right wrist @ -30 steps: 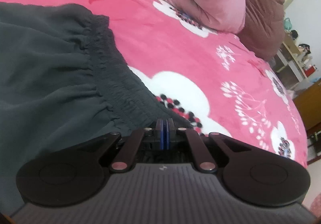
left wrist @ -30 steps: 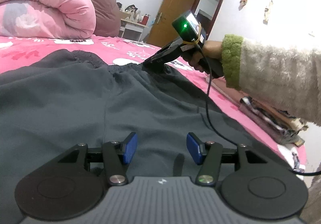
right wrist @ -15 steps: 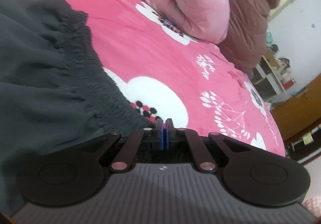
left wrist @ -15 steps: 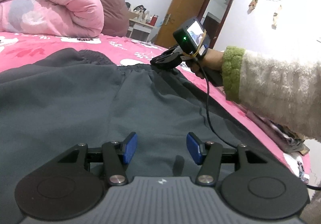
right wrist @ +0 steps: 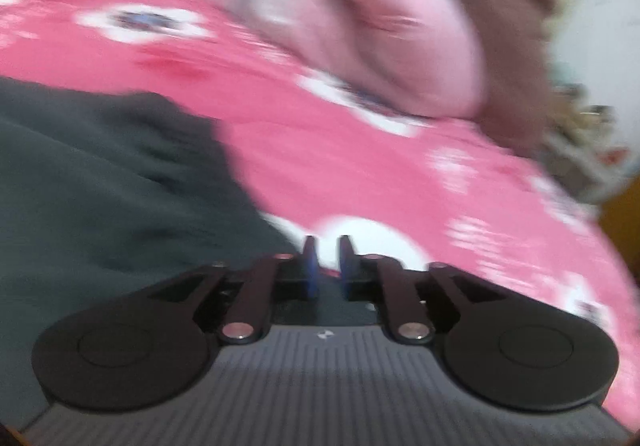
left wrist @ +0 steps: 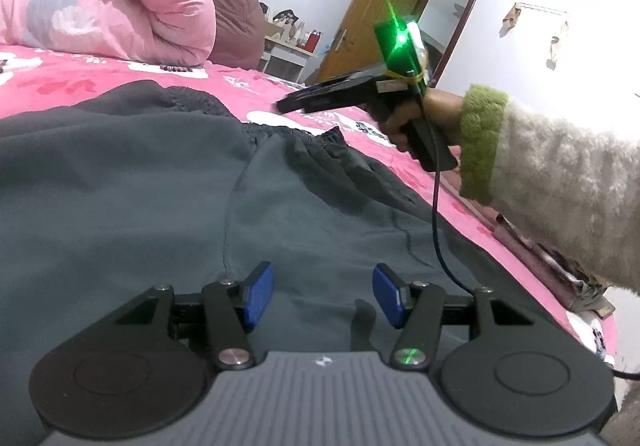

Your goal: Fold clothes

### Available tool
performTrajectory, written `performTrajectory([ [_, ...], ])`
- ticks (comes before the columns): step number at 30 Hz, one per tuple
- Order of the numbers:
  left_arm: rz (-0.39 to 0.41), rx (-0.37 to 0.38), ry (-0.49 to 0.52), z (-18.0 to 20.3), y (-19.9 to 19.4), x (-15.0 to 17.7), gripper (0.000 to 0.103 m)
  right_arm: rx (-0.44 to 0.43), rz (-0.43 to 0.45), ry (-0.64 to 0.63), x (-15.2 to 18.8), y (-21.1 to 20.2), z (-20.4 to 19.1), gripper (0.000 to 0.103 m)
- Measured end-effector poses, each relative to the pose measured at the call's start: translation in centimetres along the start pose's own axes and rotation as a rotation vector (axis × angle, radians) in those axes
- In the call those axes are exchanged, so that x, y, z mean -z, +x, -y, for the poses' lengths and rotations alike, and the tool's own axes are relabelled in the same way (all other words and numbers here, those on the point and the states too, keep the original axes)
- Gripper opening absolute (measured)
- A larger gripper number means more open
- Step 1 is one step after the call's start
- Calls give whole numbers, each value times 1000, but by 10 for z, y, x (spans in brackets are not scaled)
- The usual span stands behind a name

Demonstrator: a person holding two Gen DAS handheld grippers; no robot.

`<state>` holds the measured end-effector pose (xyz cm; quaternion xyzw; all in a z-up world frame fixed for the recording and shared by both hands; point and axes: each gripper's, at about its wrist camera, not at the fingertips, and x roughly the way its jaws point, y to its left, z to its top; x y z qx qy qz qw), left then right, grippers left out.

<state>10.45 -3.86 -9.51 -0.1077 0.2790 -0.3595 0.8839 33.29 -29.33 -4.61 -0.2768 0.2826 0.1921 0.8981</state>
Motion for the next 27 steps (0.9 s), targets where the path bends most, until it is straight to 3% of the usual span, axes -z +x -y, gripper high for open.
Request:
performTrajectory([
  [1,3,3,-2,0,0,1,57,-57,-5,-21,-4,3,-6,29],
  [4,15,15,-10,-2,-1,3,57,-172,-69,-103,-13,24,-24,31],
  [8,35,52,-51,-10,-3,5,58,-201,-118,-138,-21,46,-33,36],
  [12,44,62,-70,-12,-4,6,58,-243,-162,-77,-25,60,-23,34],
  [17,54,57,-83,-14,-4,4,58,-146,-151,-149,-29,56,-42,19],
  [20,58,56,-88,-14,-5,3,58,-75,-140,-187,-28,58,-53,19],
  [27,58,50,-79,-11,-7,5,58,9,-86,-123,-23,57,-52,23],
])
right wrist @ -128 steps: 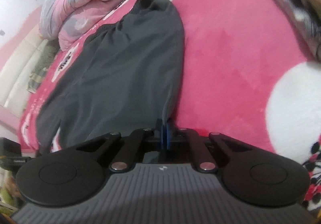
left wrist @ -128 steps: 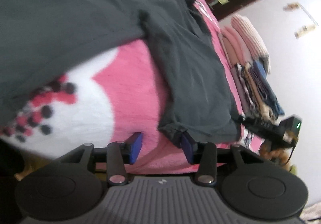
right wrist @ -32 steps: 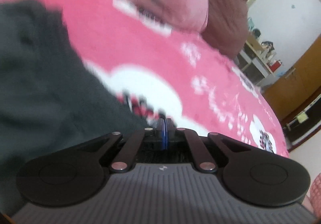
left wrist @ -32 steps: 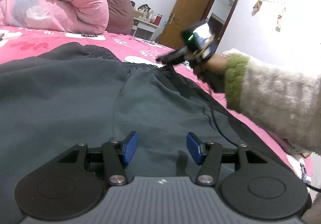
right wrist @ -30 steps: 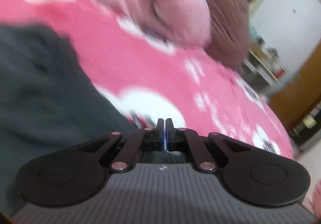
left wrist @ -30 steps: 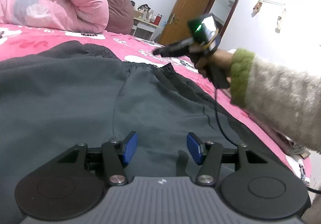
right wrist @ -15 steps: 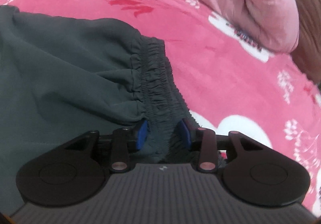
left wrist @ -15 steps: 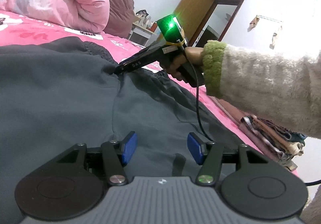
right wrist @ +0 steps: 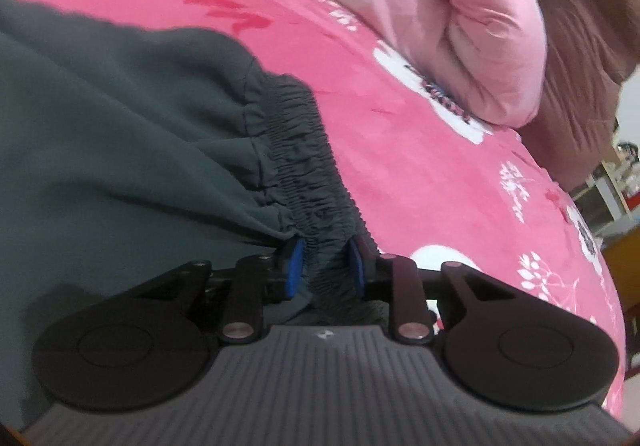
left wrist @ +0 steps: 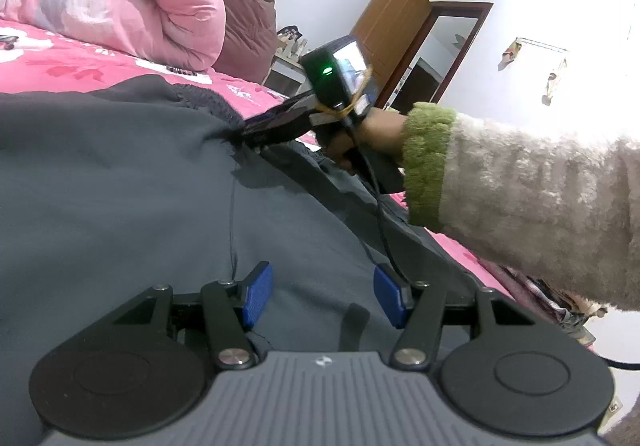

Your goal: Fold clothes

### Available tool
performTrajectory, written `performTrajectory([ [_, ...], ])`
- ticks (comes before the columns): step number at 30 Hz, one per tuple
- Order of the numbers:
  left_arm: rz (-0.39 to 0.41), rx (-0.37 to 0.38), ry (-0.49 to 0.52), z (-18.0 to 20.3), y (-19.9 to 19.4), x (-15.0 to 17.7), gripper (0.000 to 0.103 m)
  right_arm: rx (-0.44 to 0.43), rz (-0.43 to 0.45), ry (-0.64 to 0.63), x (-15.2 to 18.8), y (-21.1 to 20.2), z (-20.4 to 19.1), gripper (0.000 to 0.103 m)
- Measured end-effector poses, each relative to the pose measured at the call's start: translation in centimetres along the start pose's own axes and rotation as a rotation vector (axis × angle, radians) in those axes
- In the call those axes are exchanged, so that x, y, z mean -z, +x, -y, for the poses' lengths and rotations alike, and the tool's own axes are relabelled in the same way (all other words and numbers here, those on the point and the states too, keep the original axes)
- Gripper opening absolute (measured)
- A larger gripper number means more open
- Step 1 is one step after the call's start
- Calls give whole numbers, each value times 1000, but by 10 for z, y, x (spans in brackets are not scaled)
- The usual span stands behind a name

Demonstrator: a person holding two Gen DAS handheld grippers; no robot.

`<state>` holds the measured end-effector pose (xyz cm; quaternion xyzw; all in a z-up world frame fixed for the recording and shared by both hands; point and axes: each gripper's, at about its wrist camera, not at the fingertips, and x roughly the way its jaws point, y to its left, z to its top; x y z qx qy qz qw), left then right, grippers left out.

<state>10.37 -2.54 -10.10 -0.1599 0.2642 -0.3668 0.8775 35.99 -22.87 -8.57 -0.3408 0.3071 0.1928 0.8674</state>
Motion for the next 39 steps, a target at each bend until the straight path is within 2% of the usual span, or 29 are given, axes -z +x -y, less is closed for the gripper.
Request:
performTrajectory([
  [4,-1,0,2,0,1,0,58,18,59,37,-1,-17,9,23],
  [8,-3,-8,12,1,1,-1,58,20,27,20,7,8,2,24],
  [10,-4,-12,16,1,1,-1,58,34,52,37,9,11,2,28],
  [12,-7,-12,17,1,2,-1,58,32,82,77,11,-8,14,34],
  [14,-8,-9,16,0,2,-2,59,30,112,118,13,-27,26,44],
  [17,-9,-6,14,-2,3,-3,59,10,161,218,23,-63,49,49],
  [19,-10,-7,16,-2,3,-4,59,-3,171,309,36,-81,66,46],
  [22,-12,-15,24,0,4,-4,59,-9,130,420,57,-82,82,17],
  [25,-13,-24,35,3,5,-3,59,4,95,541,76,-62,95,13],
  [27,-15,-28,38,4,5,-2,59,-8,54,575,84,-35,99,12],
  [30,-17,-34,41,6,5,-1,59,60,9,576,97,-3,96,11],
  [33,-17,-38,45,7,5,-2,59,146,21,641,97,-7,110,12],
  [36,-15,-32,37,6,5,-2,59,119,73,675,99,-38,118,12],
  [39,-15,-28,33,6,4,-3,60,-31,69,661,106,-68,116,12],
])
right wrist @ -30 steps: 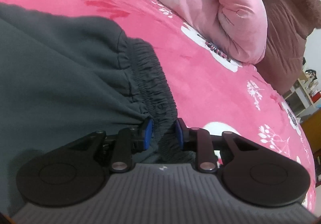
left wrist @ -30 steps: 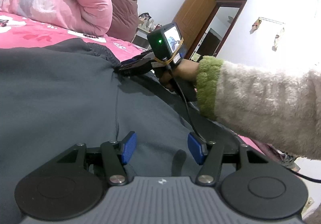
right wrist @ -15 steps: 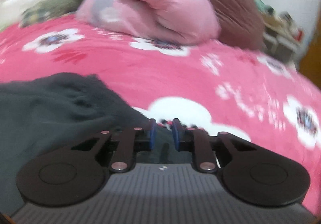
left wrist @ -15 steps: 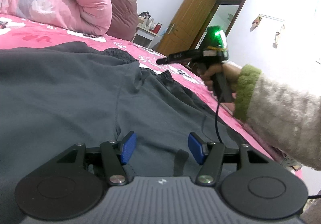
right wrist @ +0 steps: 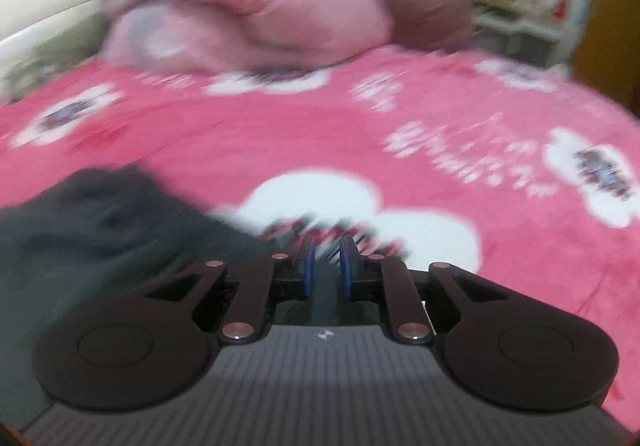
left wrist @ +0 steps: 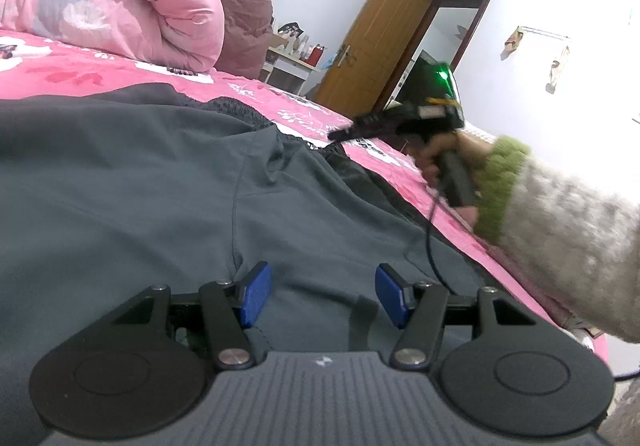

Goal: Fold clothes
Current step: 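Open the right tool and lift it away from the trousers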

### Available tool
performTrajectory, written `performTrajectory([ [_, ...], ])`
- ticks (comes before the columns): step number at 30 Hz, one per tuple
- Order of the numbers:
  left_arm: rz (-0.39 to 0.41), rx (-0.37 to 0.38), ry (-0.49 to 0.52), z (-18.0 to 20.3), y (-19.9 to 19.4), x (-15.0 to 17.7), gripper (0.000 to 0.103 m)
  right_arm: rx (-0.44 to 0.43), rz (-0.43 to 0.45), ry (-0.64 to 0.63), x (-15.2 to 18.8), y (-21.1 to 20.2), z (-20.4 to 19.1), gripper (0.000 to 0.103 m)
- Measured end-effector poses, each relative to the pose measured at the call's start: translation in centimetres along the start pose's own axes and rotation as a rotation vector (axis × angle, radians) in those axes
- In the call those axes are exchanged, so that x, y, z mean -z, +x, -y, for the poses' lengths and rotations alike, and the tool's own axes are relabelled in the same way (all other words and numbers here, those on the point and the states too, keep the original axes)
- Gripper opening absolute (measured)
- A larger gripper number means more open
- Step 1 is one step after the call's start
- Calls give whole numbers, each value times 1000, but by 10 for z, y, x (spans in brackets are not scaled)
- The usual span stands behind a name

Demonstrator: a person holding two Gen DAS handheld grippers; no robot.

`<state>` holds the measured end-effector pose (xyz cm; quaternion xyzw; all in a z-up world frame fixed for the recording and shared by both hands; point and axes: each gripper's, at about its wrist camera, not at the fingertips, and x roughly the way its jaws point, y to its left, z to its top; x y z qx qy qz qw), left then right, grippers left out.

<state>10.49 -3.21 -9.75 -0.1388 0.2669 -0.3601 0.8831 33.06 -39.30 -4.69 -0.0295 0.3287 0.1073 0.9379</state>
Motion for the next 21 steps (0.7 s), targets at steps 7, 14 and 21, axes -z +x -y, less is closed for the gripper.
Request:
performTrajectory([
  [7,-21,-22,14,4,1,-3,60,144,-108,59,25,0,27,15],
  [14,-30,-40,37,18,-12,-14,62,105,-63,26,43,-140,4,17],
  [21,-113,-51,135,63,-18,1,62,-115,-105,16,147,-201,-57,17],
])
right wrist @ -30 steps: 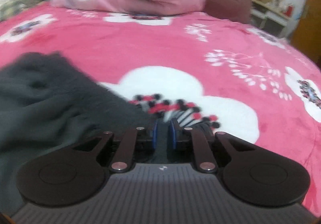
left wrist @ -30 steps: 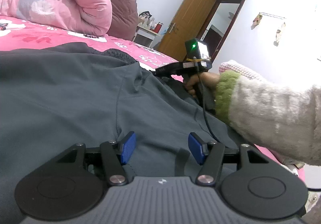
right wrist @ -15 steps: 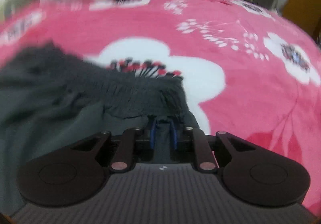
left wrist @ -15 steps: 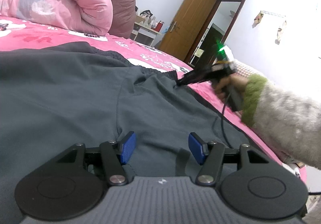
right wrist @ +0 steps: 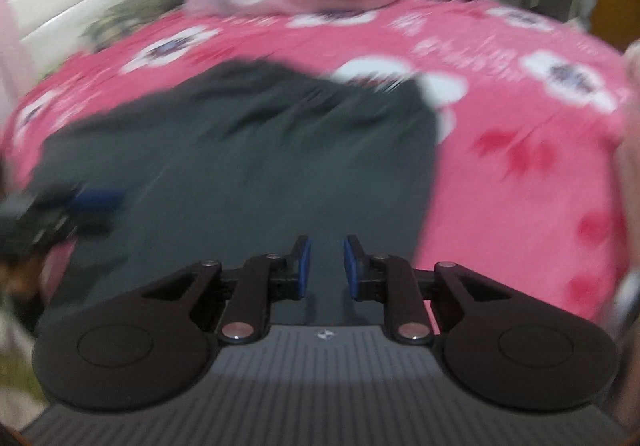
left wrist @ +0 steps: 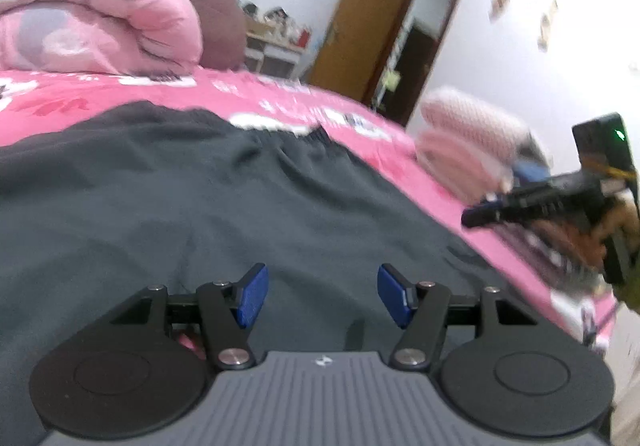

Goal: Fold clothes
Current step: 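Open the right tool and lift it away from the trousers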

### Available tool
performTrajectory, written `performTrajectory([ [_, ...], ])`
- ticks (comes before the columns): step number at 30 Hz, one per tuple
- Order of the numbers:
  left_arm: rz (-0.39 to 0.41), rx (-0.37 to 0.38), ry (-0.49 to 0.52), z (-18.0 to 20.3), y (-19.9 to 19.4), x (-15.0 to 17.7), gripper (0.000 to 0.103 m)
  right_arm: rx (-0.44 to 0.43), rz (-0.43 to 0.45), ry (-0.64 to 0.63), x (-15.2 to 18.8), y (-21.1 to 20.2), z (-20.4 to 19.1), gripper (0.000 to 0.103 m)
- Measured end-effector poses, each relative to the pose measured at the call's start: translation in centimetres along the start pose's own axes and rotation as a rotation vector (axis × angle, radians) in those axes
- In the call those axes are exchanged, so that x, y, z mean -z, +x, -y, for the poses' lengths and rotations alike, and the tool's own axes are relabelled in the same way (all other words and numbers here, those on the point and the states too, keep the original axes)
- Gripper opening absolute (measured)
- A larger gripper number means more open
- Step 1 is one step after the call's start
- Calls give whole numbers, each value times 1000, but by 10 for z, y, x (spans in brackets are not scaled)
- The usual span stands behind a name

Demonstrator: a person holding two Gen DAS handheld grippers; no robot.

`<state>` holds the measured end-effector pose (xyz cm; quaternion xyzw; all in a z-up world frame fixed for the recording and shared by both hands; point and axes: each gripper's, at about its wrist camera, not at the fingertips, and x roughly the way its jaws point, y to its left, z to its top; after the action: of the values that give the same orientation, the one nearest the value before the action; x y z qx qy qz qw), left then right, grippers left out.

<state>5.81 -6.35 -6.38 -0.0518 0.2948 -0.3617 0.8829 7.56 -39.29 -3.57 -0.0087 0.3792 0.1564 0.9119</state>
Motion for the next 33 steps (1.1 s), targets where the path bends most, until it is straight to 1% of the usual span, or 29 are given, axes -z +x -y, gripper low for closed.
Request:
performTrajectory([
  [2,-51,14,11,12,-2,11,62,-36,-17,11,41,1,-16,17],
  [3,-74,24,13,18,-5,17,62,-32,-45,19,61,2,-22,17],
  [4,-87,29,24,24,-11,23,62,-1,-31,3,82,-4,-31,17],
  [5,-93,31,47,31,-18,29,63,23,22,-15,96,-18,-38,17],
  [6,-97,38,70,37,-26,34,65,21,26,-13,106,-31,-43,17],
  [9,-110,75,99,50,-42,47,67,45,26,14,117,-63,-54,17],
  [12,-124,98,96,56,-49,54,67,42,132,0,102,-77,-73,18],
  [14,-126,103,88,55,-53,52,66,-1,197,-36,92,-68,-90,17],
  [16,-104,99,58,47,-64,49,66,-75,190,-54,89,-48,-106,18],
  [19,-47,55,-14,23,-92,42,66,-119,0,-96,103,-15,-124,18],
  [22,38,-29,-113,-17,-124,32,67,-177,-55,-102,103,-28,-130,20],
  [23,76,-71,-155,-34,-135,29,67,-203,-87,-94,97,-33,-130,20],
  [24,111,-110,-194,-49,-145,26,67,-212,-91,-101,89,-39,-131,20],
  [27,207,-239,-295,-94,-164,22,67,-218,-36,-110,52,-50,-137,23],
  [29,237,-309,-334,-117,-166,20,67,-242,40,-80,9,-45,-135,23],
  [31,242,-362,-352,-133,-160,17,66,-273,114,-34,-39,-30,-136,24],
  [33,240,-389,-365,-145,-152,17,66,-258,144,-31,-91,-1,-142,25],
])
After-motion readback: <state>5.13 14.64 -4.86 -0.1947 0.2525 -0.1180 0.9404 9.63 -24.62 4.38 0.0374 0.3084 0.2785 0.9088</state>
